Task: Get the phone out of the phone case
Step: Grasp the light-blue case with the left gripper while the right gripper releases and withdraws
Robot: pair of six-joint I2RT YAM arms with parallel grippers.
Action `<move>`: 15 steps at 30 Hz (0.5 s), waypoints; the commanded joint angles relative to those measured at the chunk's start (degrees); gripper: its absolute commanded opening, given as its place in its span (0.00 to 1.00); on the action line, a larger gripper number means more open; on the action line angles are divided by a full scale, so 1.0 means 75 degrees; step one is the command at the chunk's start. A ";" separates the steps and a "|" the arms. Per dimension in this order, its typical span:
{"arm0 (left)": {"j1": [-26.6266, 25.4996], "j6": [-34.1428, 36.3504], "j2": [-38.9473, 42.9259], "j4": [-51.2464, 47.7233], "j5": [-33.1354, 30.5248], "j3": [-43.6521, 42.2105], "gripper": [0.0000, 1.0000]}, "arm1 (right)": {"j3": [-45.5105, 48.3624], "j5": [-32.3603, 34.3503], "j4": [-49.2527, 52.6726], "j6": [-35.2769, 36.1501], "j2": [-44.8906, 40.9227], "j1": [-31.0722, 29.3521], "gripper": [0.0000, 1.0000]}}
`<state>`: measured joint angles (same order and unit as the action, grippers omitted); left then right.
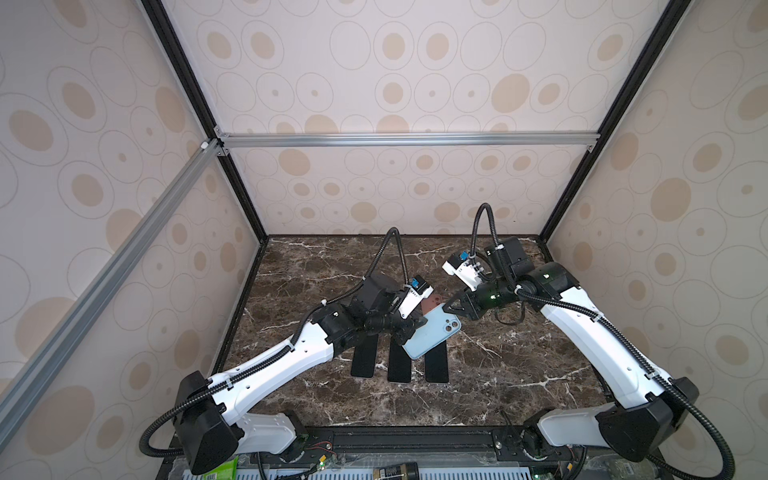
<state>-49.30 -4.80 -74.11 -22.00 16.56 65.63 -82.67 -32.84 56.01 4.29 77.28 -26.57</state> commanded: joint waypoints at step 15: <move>-0.0227 0.0237 -0.0208 -0.0217 -0.0098 0.0427 0.00 | 0.0134 -0.0245 0.0082 0.0127 -0.0072 0.0003 0.00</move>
<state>-50.06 -4.05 -75.18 -22.39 16.23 66.06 -82.24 -32.86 57.23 4.56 77.32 -26.55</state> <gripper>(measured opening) 0.049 0.095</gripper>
